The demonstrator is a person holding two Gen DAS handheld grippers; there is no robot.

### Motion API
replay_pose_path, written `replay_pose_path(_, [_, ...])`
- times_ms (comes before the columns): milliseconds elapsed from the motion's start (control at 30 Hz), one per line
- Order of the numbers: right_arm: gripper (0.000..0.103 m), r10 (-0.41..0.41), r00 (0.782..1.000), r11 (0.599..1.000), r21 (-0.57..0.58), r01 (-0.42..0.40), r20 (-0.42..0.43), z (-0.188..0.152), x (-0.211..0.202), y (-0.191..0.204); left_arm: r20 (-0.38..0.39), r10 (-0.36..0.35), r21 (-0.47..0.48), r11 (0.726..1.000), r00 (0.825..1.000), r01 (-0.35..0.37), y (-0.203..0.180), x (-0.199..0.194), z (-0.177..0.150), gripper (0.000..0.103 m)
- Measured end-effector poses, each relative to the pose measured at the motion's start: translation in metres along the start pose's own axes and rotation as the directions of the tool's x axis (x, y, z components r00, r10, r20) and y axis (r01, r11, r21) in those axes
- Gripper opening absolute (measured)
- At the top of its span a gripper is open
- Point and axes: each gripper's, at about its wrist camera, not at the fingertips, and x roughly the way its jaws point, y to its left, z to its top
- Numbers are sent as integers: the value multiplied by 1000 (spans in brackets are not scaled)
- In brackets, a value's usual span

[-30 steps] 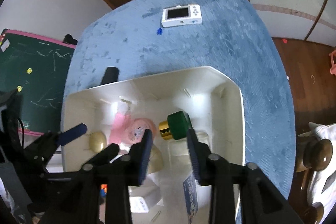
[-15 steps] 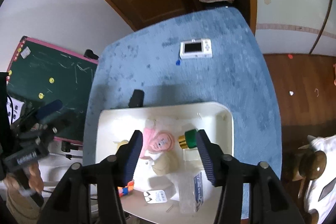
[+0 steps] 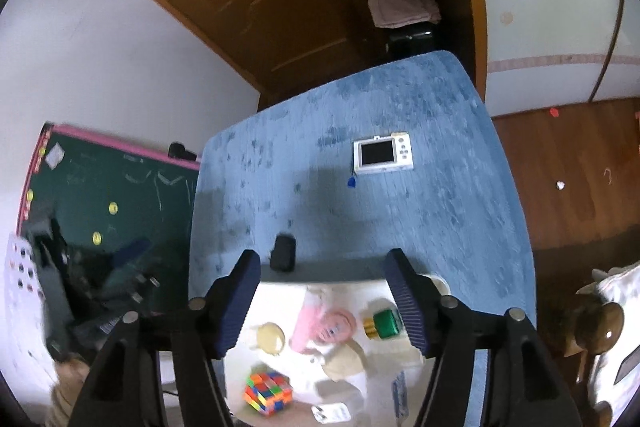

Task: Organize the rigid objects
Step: 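Move both tools back toward the black charger and white screen device, then grasp the black charger with the left tool while the right grasps the white screen device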

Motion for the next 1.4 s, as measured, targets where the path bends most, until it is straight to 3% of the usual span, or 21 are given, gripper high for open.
replay_pose_path(300, [67,9,998,983,181,3,-69,42,55,-10,-163,-39,-40,999,986,33,14,83,7,80])
replay_pose_path(600, [67,18,991,925,378,35,-134,75,129,-33,-263,-35,-34,999,964,28,15,146,8,80])
replay_pose_path(700, [67,22,987,881,469,57,-161,81,156,-46,-277,-33,-22,999,960,28,13,158,8,80])
replay_pose_path(867, [67,22,983,767,634,99,-180,85,198,-71,-298,-32,3,999,954,34,9,173,7,80])
replay_pose_path(1100, [67,-18,986,654,744,136,-165,94,230,-90,-324,-57,-6,998,945,58,11,190,7,80])
replay_pose_path(1233, [77,-88,977,591,779,208,-194,99,239,-92,-336,-66,-10,998,939,67,13,197,7,80])
replay_pose_path(1400, [77,-197,949,524,791,314,-246,103,249,-90,-344,-60,1,998,937,64,3,207,-1,80])
